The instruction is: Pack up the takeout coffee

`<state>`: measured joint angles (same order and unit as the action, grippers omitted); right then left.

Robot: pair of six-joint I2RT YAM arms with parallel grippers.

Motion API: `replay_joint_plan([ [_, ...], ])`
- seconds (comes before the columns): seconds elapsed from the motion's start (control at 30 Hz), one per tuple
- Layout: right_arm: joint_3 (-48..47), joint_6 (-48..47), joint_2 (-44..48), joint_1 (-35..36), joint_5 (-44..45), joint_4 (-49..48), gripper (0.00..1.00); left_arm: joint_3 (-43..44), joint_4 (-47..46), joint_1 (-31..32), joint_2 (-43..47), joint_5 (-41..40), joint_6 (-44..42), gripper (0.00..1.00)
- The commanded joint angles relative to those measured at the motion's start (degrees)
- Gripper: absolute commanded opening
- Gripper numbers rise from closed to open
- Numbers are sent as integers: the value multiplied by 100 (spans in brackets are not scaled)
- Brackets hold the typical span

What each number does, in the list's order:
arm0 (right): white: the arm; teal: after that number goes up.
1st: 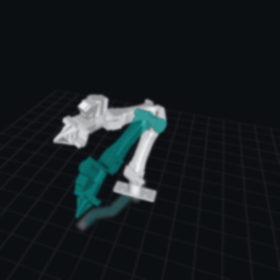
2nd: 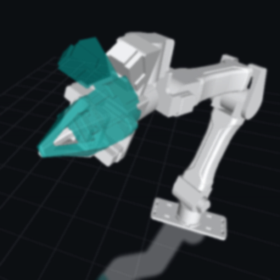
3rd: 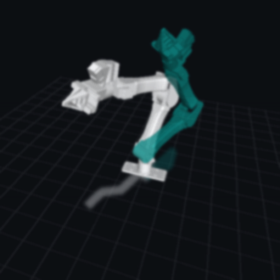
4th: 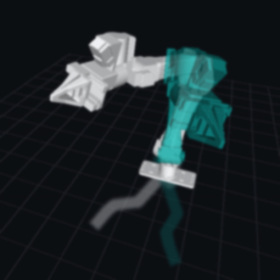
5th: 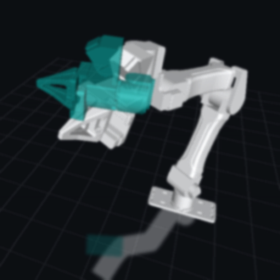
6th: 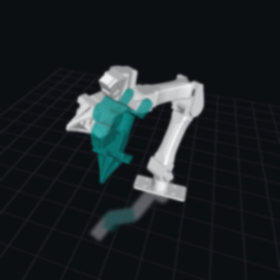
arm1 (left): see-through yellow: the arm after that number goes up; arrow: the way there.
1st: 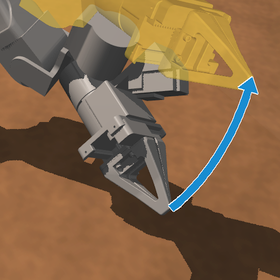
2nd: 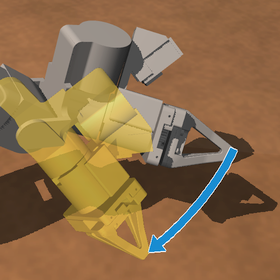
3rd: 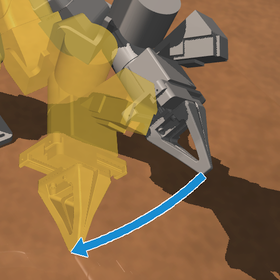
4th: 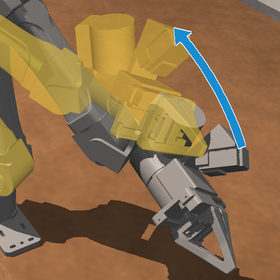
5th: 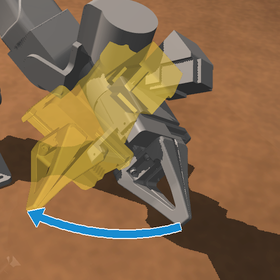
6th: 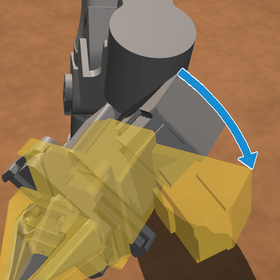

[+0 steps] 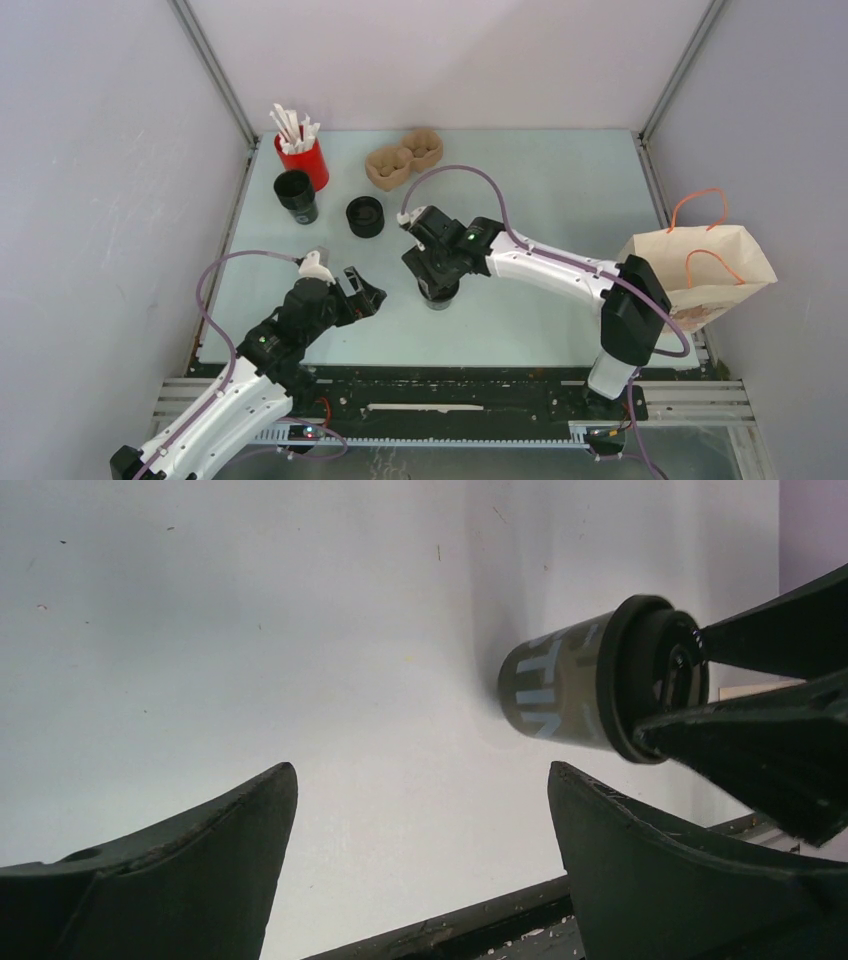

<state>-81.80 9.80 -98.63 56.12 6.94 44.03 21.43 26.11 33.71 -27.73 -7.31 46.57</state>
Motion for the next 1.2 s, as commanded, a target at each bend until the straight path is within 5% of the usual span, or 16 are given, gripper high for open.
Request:
replay_joint_plan([
  [0.0,-11,257,426,-353,98,27,72,-121,-87,-35,12,-43,28,99],
  [0.63,-721,8,-233,-4032,370,-80,73,73,146,-33,127,79,-51,99],
  [1.17,-2532,-27,-1852,-4428,446,389,76,836,873,-33,218,-86,-367,99],
])
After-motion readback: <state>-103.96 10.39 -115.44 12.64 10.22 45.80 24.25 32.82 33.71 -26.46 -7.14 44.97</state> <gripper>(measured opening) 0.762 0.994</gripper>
